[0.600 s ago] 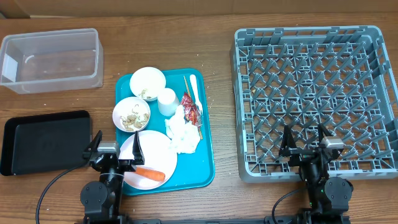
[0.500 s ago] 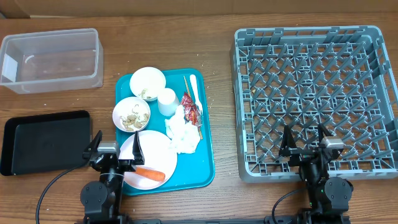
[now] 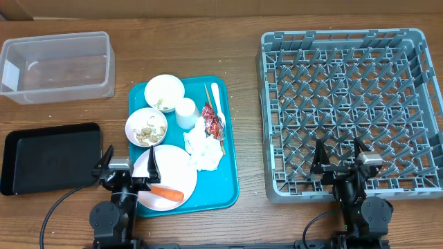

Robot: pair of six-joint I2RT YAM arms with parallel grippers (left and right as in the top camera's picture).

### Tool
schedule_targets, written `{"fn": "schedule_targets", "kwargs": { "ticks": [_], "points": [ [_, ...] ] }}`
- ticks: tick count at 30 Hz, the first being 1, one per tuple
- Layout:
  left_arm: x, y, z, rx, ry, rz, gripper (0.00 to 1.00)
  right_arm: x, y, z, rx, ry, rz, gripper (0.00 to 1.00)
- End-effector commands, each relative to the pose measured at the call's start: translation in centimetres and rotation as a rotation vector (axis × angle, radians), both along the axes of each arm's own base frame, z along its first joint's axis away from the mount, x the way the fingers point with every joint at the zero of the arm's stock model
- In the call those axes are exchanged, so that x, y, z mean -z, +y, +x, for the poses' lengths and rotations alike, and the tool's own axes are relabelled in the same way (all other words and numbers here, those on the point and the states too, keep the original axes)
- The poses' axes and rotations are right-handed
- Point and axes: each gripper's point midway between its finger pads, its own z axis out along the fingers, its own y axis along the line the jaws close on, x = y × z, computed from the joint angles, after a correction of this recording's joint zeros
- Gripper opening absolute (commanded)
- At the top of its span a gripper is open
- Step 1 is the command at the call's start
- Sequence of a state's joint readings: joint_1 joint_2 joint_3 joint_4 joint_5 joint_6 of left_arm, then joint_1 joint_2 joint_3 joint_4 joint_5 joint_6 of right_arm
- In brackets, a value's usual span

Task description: Sort waste into correct bins and load items into the dishwasher rack

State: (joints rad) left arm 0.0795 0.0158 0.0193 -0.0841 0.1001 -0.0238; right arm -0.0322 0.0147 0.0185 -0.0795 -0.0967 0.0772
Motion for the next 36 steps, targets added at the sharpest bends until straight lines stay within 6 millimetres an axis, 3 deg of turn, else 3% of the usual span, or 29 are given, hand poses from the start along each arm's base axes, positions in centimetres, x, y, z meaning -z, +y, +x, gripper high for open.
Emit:
{"fn": "schedule_targets", "kwargs": {
  "ticks": [1, 31, 33, 36],
  "points": [
    [0.1, 0.3, 0.0, -0.015, -0.005, 0.010, 1.00, 0.2, -0.1, 0.0, 0.008, -0.004, -0.006, 1.00],
    [0.0, 0.2, 0.0, -0.009, -0.007, 0.008, 1.00, 0.2, -0.1, 0.0, 0.008, -0.004, -0.007, 1.00],
    [-0.1, -1.3, -0.1, 0.069, -0.007, -0.085, 1.00, 0.2, -0.1, 0.0, 0.008, -0.004, -0.007, 1.00],
    [-0.5, -5.4, -1.0, 0.288, 0.050, -0.442, 1.00, 0.2, -0.1, 0.0, 0.008, -0.004, -0.007, 1.00]
  ]
}}
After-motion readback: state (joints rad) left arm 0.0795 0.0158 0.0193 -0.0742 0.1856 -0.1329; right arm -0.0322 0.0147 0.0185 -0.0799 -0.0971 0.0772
